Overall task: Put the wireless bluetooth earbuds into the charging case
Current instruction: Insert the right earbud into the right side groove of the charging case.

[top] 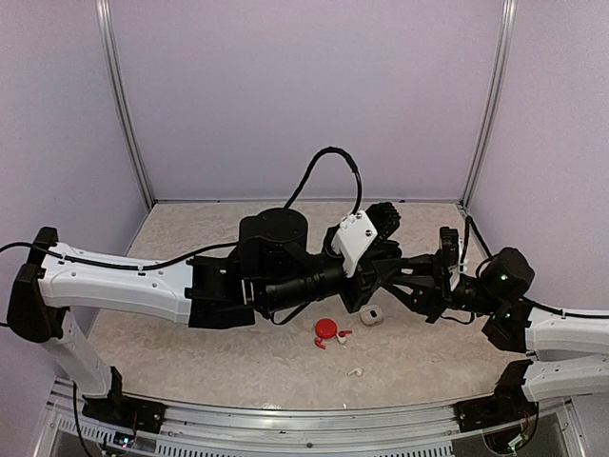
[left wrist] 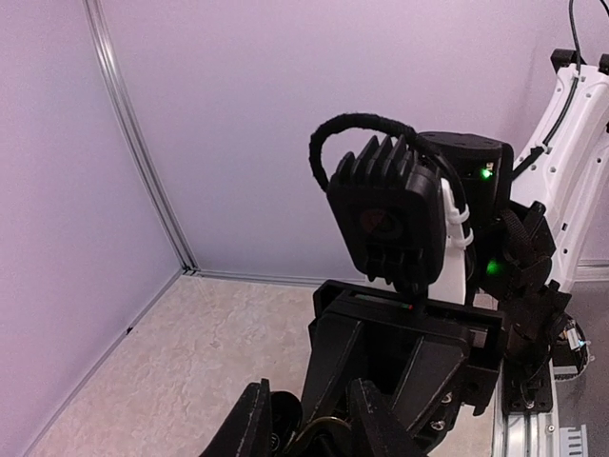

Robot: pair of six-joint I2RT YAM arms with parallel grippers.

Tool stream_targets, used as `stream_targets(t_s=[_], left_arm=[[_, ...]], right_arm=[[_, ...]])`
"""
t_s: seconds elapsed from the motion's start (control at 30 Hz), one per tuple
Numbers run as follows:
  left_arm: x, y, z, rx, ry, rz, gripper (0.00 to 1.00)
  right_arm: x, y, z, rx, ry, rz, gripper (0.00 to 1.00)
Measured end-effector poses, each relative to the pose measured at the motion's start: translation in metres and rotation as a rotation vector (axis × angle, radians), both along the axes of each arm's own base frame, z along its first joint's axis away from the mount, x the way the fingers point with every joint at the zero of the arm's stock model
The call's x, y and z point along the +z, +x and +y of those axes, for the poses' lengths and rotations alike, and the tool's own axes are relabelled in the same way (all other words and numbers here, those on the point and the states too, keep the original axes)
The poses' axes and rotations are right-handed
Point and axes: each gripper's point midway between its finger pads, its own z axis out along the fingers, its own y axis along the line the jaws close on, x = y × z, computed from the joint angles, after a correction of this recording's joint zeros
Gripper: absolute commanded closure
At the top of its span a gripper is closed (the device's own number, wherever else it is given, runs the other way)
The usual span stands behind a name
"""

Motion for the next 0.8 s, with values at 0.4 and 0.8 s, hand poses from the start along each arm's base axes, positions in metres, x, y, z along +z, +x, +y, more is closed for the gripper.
stream_targets(t_s=[0.4, 0.8], left_arm=[[0.006, 0.002, -0.001, -0.005, 0.021, -0.002, 0.61], [0.004, -0.01, -0.005, -0.085, 0.043, -0.029, 0.51]], right_arm=[[-0.004, -0.003, 0.003, 0.026, -0.01, 0.003, 1.0], [-0.003, 0.0, 0.002, 0.019, -0.004, 0.034, 1.0]])
